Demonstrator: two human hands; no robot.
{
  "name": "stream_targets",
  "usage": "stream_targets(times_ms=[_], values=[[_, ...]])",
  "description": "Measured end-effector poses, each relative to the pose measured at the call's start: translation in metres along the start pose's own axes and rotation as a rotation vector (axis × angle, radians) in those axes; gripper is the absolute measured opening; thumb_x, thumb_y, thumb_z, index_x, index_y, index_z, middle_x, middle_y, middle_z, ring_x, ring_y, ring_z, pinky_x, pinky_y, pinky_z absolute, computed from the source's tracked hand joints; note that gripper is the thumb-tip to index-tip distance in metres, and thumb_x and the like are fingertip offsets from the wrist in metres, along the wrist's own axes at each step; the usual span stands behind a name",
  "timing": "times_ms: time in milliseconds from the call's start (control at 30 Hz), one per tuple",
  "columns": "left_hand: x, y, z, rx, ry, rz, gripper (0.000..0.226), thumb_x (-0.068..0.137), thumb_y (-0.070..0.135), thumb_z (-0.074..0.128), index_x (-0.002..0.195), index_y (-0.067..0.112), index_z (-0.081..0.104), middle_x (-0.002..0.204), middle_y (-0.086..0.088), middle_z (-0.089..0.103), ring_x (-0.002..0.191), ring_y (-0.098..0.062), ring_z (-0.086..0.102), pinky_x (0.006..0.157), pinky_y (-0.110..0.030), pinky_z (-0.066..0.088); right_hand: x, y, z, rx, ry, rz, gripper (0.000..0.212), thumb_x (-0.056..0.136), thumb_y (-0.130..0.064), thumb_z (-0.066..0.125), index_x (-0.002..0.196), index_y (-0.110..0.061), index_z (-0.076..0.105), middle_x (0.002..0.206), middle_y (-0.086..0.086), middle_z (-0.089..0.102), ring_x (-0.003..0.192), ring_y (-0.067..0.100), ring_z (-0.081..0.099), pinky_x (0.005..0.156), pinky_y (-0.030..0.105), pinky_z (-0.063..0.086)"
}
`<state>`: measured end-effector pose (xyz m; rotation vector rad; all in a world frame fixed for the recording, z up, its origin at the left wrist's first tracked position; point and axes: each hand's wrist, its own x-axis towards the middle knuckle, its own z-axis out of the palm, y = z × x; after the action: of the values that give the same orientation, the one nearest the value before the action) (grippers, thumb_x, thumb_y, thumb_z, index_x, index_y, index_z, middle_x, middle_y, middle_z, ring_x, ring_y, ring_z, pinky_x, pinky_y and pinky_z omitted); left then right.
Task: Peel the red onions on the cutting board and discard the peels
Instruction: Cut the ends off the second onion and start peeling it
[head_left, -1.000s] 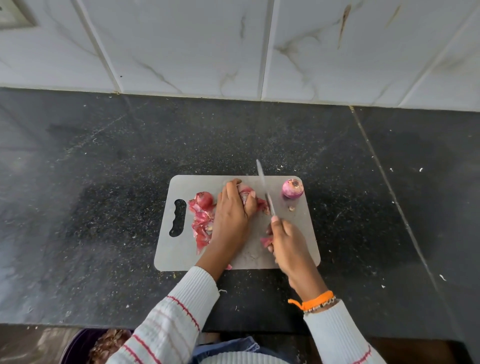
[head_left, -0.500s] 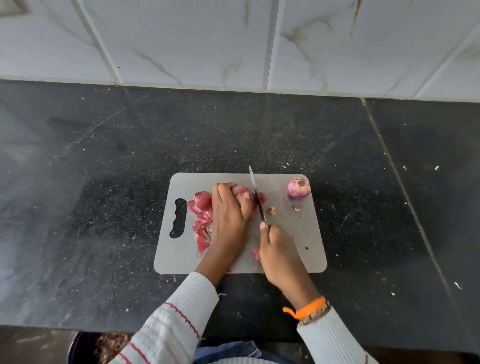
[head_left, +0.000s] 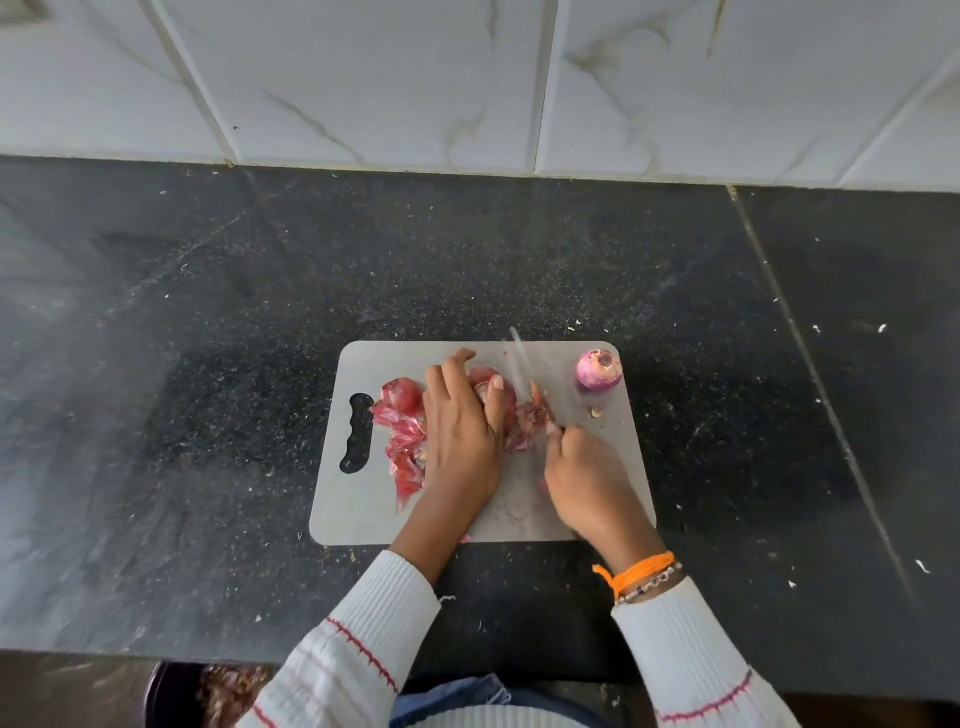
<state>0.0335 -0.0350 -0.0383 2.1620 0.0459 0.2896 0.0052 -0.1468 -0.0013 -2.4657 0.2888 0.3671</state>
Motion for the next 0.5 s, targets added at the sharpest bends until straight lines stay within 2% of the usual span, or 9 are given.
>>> stream_targets(times_ms=[100, 167, 233, 300, 400, 467, 500], values=[[-0.003, 0.003, -0.006, -0.003, -0.063, 0.032, 0.047, 0.092, 0.046, 0.027, 0.128, 0.019, 0.042, 0.118, 0.000, 0.038, 0.109, -0.014, 0.040, 0.093, -0.026, 0.030, 0.009, -0.001, -0.015, 0.194, 0.012, 0.025, 0.041, 0.100, -0.034, 0.029, 0.106, -0.005, 0.057, 0.095, 0.015, 0.062, 0.097, 0.033, 0.058, 0.085, 0.042, 0.044], [-0.004, 0.006, -0.011, 0.023, -0.083, 0.009, 0.041, 0.090, 0.043, 0.037, 0.121, 0.018, 0.048, 0.118, -0.001, 0.043, 0.106, -0.017, 0.042, 0.093, -0.030, 0.032, 0.008, 0.000, -0.015, 0.402, -0.035, 0.023, 0.031, 0.098, -0.037, 0.036, 0.096, -0.017, 0.059, 0.082, 0.000, 0.060, 0.087, 0.023, 0.059, 0.084, 0.042, 0.047], [-0.004, 0.008, -0.014, 0.053, -0.087, -0.028, 0.032, 0.091, 0.038, 0.049, 0.115, 0.018, 0.050, 0.112, 0.001, 0.047, 0.100, -0.017, 0.043, 0.089, -0.029, 0.031, 0.005, 0.000, -0.010, 0.486, -0.063, -0.009, 0.015, 0.095, -0.032, 0.047, 0.086, -0.026, 0.057, 0.083, -0.007, 0.062, 0.084, 0.012, 0.059, 0.085, 0.041, 0.050], [-0.005, 0.009, -0.018, 0.060, -0.074, -0.050, 0.029, 0.090, 0.033, 0.054, 0.114, 0.016, 0.050, 0.109, 0.001, 0.048, 0.096, -0.016, 0.042, 0.085, -0.029, 0.032, 0.004, 0.004, -0.002, 0.529, -0.043, -0.016, 0.004, 0.090, -0.025, 0.055, 0.092, -0.025, 0.059, 0.091, -0.005, 0.065, 0.090, 0.013, 0.060, 0.086, 0.042, 0.051], [-0.004, 0.008, -0.027, 0.054, -0.063, -0.122, 0.024, 0.094, 0.028, 0.050, 0.110, 0.011, 0.052, 0.108, -0.003, 0.049, 0.092, -0.014, 0.042, 0.076, -0.023, 0.031, 0.005, 0.006, 0.007, 0.578, 0.029, -0.007, 0.014, 0.085, -0.022, 0.061, 0.099, -0.022, 0.059, 0.093, 0.000, 0.065, 0.090, 0.019, 0.061, 0.081, 0.042, 0.052], [-0.005, 0.006, -0.031, 0.044, -0.078, -0.186, 0.023, 0.094, 0.027, 0.048, 0.108, 0.009, 0.053, 0.105, -0.004, 0.054, 0.092, -0.018, 0.050, 0.077, -0.028, 0.039, 0.008, 0.007, 0.010, 0.569, 0.083, -0.043, 0.015, 0.085, -0.016, 0.061, 0.100, -0.021, 0.060, 0.092, 0.003, 0.066, 0.089, 0.022, 0.062, 0.078, 0.041, 0.052], [-0.007, 0.006, -0.032, 0.016, -0.095, -0.217, 0.022, 0.094, 0.025, 0.048, 0.107, 0.009, 0.052, 0.103, -0.005, 0.057, 0.092, -0.021, 0.055, 0.079, -0.034, 0.045, 0.010, 0.007, 0.010, 0.564, 0.101, -0.068, 0.016, 0.086, -0.014, 0.061, 0.100, -0.020, 0.060, 0.094, 0.004, 0.066, 0.090, 0.022, 0.062, 0.079, 0.039, 0.052]])
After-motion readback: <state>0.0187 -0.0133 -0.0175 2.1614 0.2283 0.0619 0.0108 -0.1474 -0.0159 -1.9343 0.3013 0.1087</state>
